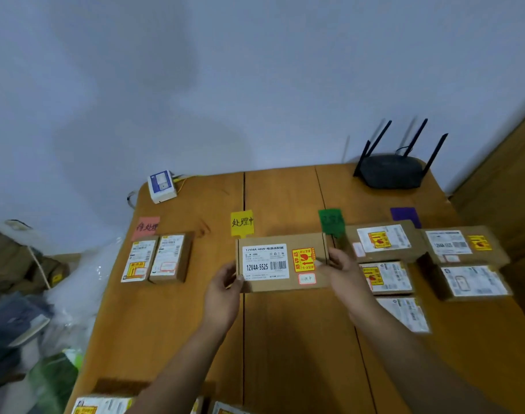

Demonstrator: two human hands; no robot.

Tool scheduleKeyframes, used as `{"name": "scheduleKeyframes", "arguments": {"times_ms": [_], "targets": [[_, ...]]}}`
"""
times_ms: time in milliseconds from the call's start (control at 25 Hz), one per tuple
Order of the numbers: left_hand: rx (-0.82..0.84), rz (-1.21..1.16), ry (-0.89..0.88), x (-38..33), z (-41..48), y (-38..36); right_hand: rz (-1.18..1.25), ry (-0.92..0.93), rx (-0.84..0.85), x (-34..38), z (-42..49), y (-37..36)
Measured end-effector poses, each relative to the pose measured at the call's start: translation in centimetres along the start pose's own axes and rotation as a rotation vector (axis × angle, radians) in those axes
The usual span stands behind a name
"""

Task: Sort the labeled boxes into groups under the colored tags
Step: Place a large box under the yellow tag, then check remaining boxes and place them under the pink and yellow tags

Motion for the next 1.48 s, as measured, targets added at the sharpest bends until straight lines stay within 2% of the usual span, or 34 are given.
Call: {"name": "scheduleKeyframes", "arguments": {"times_ms": [320,640,800,920,1000,1160,1360,1480], "targets": [[0.009,0.106,0.215,3.0,13.0,-6.5,-0.200,-0.131,0.150,-8.0,13.2,-3.0],[0.011,0.122,0.209,4.3,15.6,-7.0,-0.157,-0.138,0.102,-10.8,15.6,-4.6],[-0.035,0.104,0.174,3.8,13.4,-5.1,-0.178,-0.095,0.028,-9.8,12.3,-3.4],[-0.007,0.064,0.094,3.4,9.7,-3.0,-0.104,-0.020,-0.022,-7.6,7.7,-3.6],[0.024,0.028,0.051,3.5,6.3,-1.2,-0.044,0.017,0.009,-6.1,3.8,-4.8],[0.117,-0.036,0.005,4.9,-0.4,1.9,-0.008,-0.024,0.146,-4.7,-4.1,-8.3],[0.223,-0.022,0.098,9.5,-5.8,4.7,-0.023,-0.060,0.164,-5.0,-11.7,-10.7],[0.265,0.116,0.170,13.2,-8.6,5.1,-0.066,-0.144,0.130,-7.3,-15.5,-10.7]]}}
Point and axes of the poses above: each hand's wrist, its own z-axis towards the middle knuckle, its own y-axis out of the back of the hand, x = y × z, the point moved 9 cm from there along z, towards the middle knuckle, and after that the axes turned 13 degrees about y, right-handed, at the moved point
